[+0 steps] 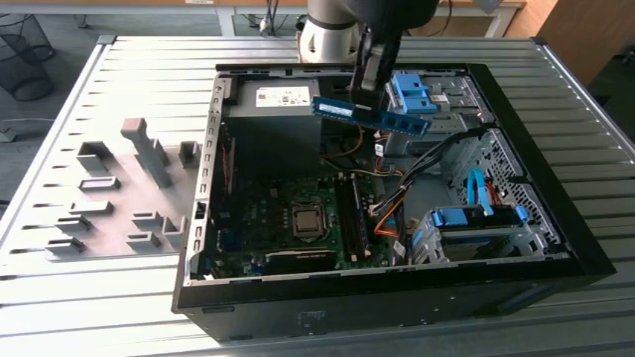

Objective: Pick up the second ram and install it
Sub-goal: 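Insert the second ram into the second slot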

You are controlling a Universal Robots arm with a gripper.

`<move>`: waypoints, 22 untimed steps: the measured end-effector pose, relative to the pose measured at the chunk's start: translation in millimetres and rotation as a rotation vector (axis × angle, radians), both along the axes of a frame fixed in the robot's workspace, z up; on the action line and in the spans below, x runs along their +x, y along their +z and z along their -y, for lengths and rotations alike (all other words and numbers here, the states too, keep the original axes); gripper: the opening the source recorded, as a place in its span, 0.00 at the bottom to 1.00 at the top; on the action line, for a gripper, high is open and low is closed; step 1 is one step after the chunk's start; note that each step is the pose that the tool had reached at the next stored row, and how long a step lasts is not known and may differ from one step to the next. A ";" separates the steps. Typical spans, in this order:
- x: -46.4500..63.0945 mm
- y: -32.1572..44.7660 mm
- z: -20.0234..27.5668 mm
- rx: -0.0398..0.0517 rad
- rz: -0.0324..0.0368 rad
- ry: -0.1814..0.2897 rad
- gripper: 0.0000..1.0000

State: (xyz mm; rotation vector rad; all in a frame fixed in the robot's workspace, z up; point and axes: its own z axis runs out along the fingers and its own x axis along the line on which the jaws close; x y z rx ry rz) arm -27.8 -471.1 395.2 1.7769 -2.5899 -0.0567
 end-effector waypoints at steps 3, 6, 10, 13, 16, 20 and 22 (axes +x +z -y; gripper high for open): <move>0.0 -0.4 0.0 0.0000 0.0000 -0.052 0.14; 0.0 -0.9 0.0 0.0000 0.0000 -0.107 0.14; 0.0 -1.6 0.0 0.0001 0.0000 -0.178 0.14; 0.0 -2.0 -0.1 0.0000 0.0000 -0.219 0.14; 0.0 -2.1 -0.1 0.0000 0.0000 -0.229 0.14; 0.0 -2.1 -0.1 0.0001 0.0000 -0.231 0.14; 0.0 -2.1 -0.1 0.0000 0.0000 -0.231 0.14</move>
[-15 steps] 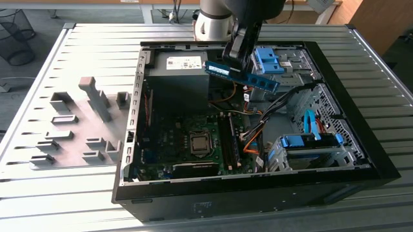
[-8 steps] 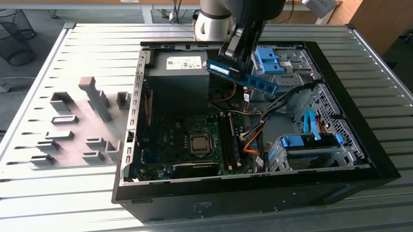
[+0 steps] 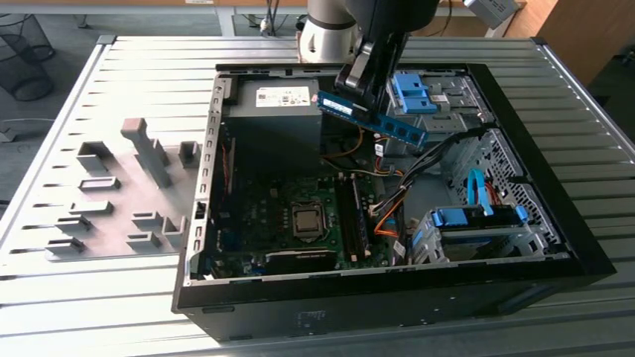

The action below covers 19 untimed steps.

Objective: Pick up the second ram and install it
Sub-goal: 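Insert the second ram into the second slot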

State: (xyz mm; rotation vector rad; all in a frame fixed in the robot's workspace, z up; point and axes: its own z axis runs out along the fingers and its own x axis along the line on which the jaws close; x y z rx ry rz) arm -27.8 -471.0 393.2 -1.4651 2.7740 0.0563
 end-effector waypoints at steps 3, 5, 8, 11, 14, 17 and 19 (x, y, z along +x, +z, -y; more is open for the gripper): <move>0.0 0.0 0.0 0.0001 0.0000 -0.001 0.14; 0.0 0.0 0.0 0.0000 0.0000 -0.001 0.14; 0.0 0.0 0.0 0.0000 0.0000 -0.001 0.14; 0.0 0.0 0.0 0.0000 0.0000 -0.001 0.14; 0.0 0.0 0.0 0.0000 0.0000 -0.002 0.14; 0.0 -0.2 0.0 -0.0009 0.0000 -0.038 0.14; 0.0 -0.9 0.0 -0.0014 0.0000 -0.075 0.14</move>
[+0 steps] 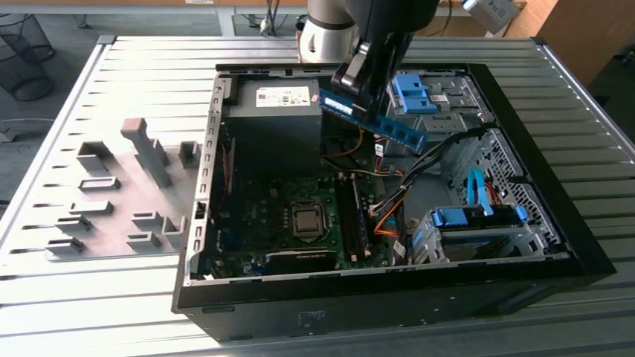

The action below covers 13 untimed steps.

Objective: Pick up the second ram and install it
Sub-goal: 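Insert the second ram into the second slot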

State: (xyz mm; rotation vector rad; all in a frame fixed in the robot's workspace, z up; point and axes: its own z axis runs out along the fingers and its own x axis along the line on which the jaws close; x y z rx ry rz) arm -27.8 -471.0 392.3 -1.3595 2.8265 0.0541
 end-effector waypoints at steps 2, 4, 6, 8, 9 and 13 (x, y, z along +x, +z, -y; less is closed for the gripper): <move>0.0 -0.6 0.0 -0.0005 0.0000 -0.036 0.14; 0.0 -1.3 0.0 -0.0007 0.0000 -0.072 0.14; 0.0 -1.9 0.0 -0.0007 0.0000 -0.108 0.14; 0.0 -2.6 0.0 -0.0008 -0.0001 -0.146 0.14; 0.0 -2.8 0.0 -0.0008 -0.0001 -0.163 0.14; -0.1 -3.1 0.0 -0.0007 -0.0001 -0.187 0.14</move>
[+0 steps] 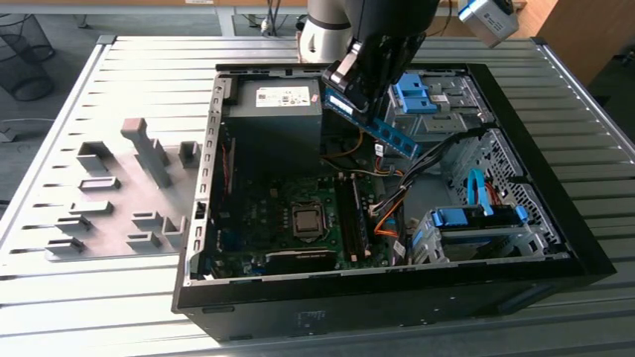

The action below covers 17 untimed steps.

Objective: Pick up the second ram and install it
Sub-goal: 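Insert the second ram into the second slot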

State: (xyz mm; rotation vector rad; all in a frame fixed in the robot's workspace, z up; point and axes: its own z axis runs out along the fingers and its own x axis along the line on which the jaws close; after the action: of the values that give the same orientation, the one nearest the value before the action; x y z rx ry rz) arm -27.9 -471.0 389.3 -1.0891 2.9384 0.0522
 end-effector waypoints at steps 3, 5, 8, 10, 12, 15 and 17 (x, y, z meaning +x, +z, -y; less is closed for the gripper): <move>0.0 0.0 0.0 0.0000 0.0000 -0.001 0.14; -0.1 0.0 0.0 0.0000 0.0000 -0.001 0.14; -0.1 0.0 0.0 -0.0001 0.0000 -0.002 0.14; 0.0 0.0 0.0 0.0000 0.0000 -0.002 0.14; -0.1 0.0 0.0 -0.0001 0.0000 -0.002 0.14; -0.1 -0.2 0.0 -0.0001 0.0000 -0.039 0.14; -0.1 -0.5 0.0 0.0000 0.0000 -0.075 0.14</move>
State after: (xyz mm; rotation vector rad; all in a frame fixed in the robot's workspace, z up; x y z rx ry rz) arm -27.9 -471.0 388.7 -0.9781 2.9758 0.0516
